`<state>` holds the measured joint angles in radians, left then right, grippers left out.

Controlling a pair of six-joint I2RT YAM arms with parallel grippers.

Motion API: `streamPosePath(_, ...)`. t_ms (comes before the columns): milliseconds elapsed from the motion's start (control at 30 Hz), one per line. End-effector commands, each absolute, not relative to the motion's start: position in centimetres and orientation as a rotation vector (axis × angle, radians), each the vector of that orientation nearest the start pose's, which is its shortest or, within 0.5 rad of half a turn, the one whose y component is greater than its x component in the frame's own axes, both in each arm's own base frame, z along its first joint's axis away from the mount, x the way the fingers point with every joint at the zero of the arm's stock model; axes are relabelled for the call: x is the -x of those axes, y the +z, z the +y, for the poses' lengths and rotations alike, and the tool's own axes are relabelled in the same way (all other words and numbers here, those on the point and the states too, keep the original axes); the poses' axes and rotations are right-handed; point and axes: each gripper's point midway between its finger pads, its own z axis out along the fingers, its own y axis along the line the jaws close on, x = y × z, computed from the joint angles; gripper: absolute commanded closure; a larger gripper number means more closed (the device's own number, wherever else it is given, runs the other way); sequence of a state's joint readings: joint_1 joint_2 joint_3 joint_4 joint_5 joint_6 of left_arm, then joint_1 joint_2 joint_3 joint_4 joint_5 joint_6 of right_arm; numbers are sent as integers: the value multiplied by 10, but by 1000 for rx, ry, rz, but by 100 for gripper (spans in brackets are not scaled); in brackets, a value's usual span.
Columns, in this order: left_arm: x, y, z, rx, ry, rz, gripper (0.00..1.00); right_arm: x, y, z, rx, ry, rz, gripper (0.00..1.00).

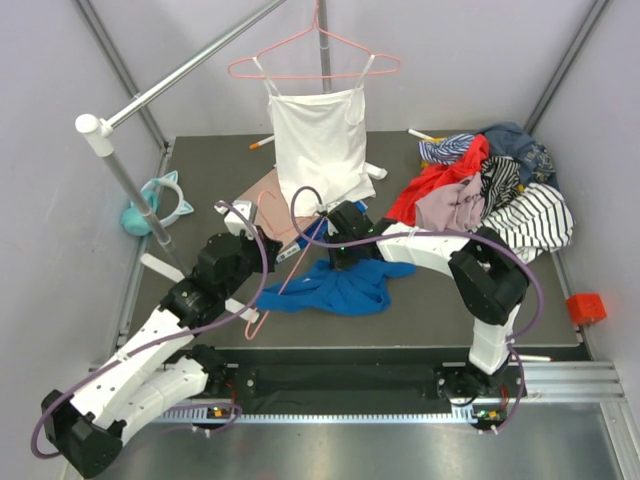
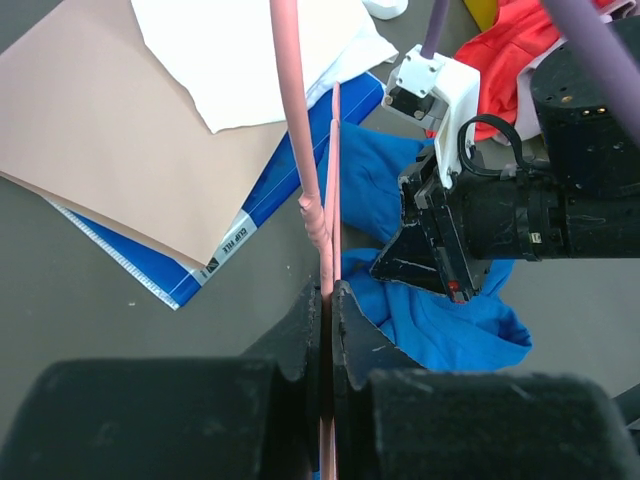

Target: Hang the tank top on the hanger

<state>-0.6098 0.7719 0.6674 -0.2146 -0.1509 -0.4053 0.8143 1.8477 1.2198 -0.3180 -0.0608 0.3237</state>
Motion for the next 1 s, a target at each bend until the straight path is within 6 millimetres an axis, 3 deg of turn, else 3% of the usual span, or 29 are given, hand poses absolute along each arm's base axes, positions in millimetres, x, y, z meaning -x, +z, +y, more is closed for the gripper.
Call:
streamPosePath(0,-254,251,-166,-106,-576,1827,100,-305,71,320,572,473,2461,100)
streamPosePath(200,-244,279,-179,-153,-692,1763,100,-336,74,277,394,508,2468,100)
streamPosePath(367,-235,295,-201,-186,-846,1736,100,-367,82,260,316,578,2442,100)
streamPosePath(500,-236,286,-204,-232,-818,1767,100,-398,96,245,279,560,2412,100)
streamPosePath(667,-234,286,-206,-268,-818,1763,100,-421,108,238,287,563,2398,100)
streamPosePath(967,-234,267,-208,-314,-783,1820,100,-436,136,228,309,543,2362,100)
